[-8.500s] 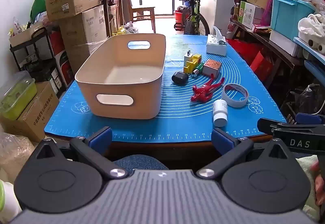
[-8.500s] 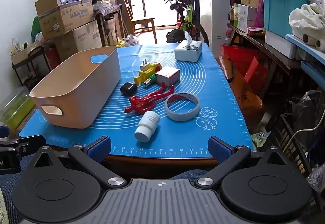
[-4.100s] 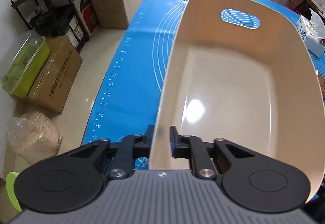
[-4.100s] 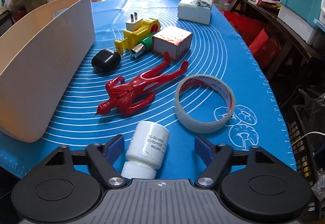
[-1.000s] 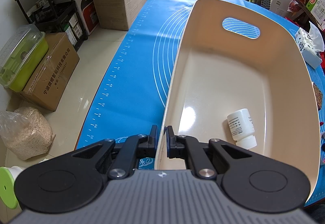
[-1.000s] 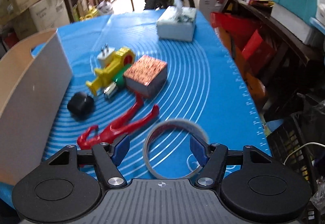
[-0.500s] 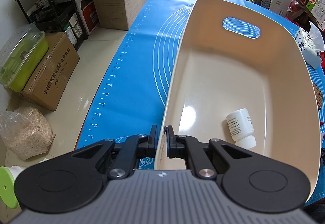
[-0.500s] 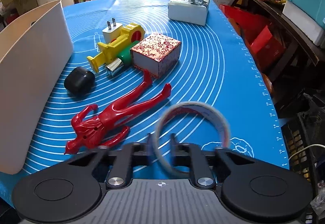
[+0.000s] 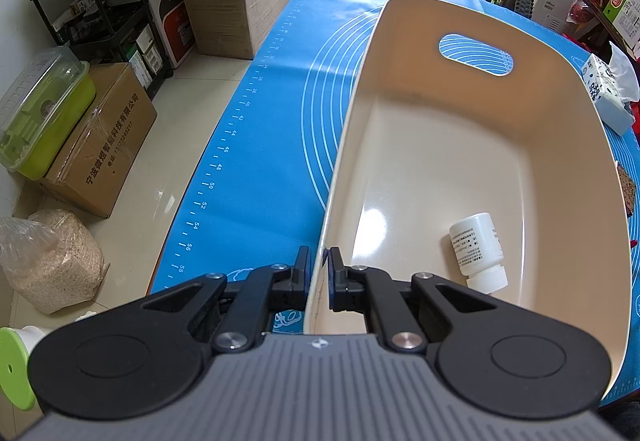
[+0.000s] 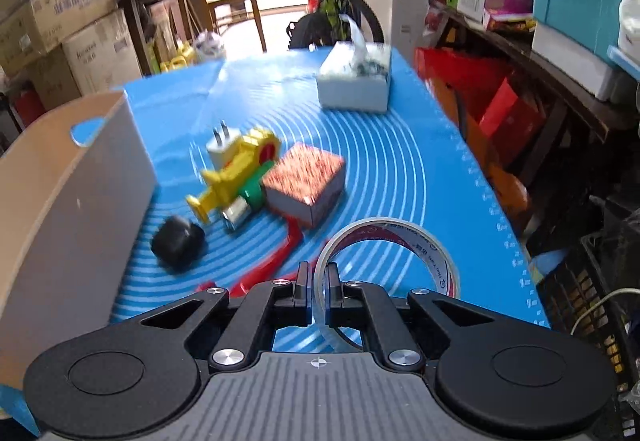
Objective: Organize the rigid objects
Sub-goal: 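Lift the tape roll into the basket and release it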
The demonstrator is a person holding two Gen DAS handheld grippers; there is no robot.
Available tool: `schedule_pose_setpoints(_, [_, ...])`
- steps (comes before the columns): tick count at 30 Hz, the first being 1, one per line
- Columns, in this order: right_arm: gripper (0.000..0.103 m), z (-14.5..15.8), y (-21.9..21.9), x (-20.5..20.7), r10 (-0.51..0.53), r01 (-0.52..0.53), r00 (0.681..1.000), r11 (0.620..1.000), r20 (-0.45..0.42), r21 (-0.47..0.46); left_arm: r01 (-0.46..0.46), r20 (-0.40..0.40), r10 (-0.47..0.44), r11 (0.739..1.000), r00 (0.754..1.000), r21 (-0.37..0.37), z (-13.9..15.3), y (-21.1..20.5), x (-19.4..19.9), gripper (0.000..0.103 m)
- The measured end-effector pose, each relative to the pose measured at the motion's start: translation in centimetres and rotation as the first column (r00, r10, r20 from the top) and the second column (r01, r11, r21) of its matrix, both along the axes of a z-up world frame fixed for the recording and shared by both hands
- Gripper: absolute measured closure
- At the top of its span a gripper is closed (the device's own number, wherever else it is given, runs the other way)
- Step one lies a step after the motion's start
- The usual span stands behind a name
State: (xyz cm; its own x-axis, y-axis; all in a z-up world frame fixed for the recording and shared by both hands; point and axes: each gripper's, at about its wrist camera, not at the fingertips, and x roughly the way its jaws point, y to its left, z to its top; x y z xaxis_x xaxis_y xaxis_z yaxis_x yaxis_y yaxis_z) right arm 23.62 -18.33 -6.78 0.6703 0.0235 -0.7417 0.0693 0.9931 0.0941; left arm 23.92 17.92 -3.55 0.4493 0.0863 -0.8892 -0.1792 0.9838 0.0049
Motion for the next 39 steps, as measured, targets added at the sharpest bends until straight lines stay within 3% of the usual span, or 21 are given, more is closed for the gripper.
schedule_pose_setpoints(11, [0.086,5.6,2.4,0.6,0.07,-0.072,0.986,0.997,0.15,0.011,0.0,0.0,0.0,1.0,1.0,0.0,0.0,0.0,0.0,0.093])
schedule_pose_setpoints(22, [0.086,9.6,9.5,2.7,0.239,-0.257,0.935,0.966,0.26,0.038,0.003,-0.001,-0.003,1.0,1.0,0.005,0.0,0.0,0.0,0.093])
schedule_pose_setpoints(31, [0.086,9.4,15.0,3.7,0.326,-0.361,0.909,0.927,0.258,0.099,0.005,-0.005,-0.005,1.0,1.0,0.018,0.1,-0.2,0.2,0.093])
schedule_pose_setpoints(39, [0.086,6.5,19.2,3.7,0.439,-0.455,0.884,0.887,0.162,0.078,0.006,-0.006,-0.005,1.0,1.0,0.023,0.2,-0.3,0.2,0.093])
